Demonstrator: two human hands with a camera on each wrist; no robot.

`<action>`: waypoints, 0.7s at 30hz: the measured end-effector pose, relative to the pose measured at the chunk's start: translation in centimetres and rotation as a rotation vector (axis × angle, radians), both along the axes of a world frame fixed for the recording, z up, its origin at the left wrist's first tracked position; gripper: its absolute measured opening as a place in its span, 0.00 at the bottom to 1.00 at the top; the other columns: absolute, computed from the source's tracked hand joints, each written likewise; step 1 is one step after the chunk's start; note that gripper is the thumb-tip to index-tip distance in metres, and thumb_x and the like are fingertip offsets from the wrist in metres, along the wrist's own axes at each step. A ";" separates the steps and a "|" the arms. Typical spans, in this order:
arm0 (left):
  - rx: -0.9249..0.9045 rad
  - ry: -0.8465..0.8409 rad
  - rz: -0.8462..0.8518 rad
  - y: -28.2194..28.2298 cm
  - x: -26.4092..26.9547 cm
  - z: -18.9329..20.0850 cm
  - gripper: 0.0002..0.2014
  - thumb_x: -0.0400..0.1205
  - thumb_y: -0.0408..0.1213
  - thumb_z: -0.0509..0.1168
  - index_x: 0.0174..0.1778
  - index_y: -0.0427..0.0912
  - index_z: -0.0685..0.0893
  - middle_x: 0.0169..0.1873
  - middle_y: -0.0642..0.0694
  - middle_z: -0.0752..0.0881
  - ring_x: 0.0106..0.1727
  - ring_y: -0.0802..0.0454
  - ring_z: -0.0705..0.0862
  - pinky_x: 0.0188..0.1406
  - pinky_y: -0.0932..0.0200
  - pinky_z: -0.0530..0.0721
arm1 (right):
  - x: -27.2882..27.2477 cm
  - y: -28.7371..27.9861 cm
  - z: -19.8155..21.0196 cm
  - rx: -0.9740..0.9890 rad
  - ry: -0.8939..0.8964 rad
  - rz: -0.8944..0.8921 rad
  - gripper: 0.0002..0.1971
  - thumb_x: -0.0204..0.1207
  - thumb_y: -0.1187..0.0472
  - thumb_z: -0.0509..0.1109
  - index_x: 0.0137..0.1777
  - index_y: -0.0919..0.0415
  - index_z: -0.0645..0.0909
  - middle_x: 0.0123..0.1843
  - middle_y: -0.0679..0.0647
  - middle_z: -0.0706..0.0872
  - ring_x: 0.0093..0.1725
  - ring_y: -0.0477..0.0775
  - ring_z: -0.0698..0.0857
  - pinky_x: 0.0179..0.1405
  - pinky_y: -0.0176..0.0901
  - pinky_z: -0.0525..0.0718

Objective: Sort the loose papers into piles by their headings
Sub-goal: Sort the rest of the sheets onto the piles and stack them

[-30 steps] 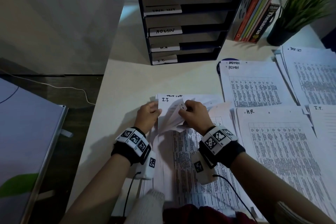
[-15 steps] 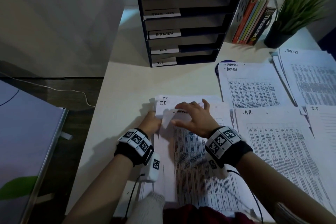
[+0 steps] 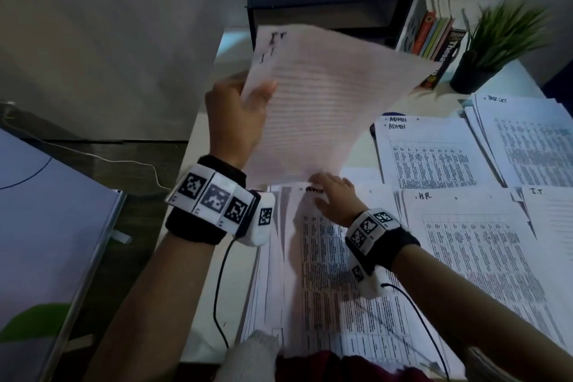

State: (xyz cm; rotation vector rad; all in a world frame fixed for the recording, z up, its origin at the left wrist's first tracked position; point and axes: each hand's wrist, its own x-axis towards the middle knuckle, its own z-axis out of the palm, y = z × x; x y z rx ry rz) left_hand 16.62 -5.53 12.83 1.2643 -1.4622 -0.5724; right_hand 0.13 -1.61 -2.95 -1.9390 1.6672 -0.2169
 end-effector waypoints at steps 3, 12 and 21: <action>-0.130 0.139 -0.006 0.3 0.5 2.8 0.03 0.73 0.38 0.70 0.41 0.45 0.87 0.26 0.65 0.84 0.28 0.70 0.80 0.32 0.65 0.80 | -1.8 -0.7 1.2 -0.065 -0.197 -0.162 0.29 0.77 0.64 0.68 0.75 0.66 0.63 0.74 0.61 0.71 0.73 0.60 0.71 0.74 0.50 0.67; -0.197 0.424 -0.254 2.4 -2.5 6.2 0.13 0.72 0.29 0.73 0.30 0.54 0.87 0.31 0.62 0.88 0.38 0.64 0.86 0.41 0.64 0.82 | -6.8 1.5 12.0 -0.440 -1.134 -0.489 0.30 0.62 0.66 0.75 0.65 0.63 0.70 0.56 0.49 0.83 0.52 0.35 0.84 0.50 0.27 0.80; 0.128 0.621 -0.362 3.3 -9.2 1.1 0.32 0.66 0.36 0.77 0.65 0.29 0.75 0.48 0.53 0.89 0.54 0.53 0.86 0.55 0.58 0.82 | -13.7 6.4 12.2 -0.597 -1.119 -0.676 0.09 0.67 0.63 0.70 0.47 0.55 0.78 0.46 0.53 0.84 0.47 0.47 0.83 0.45 0.34 0.80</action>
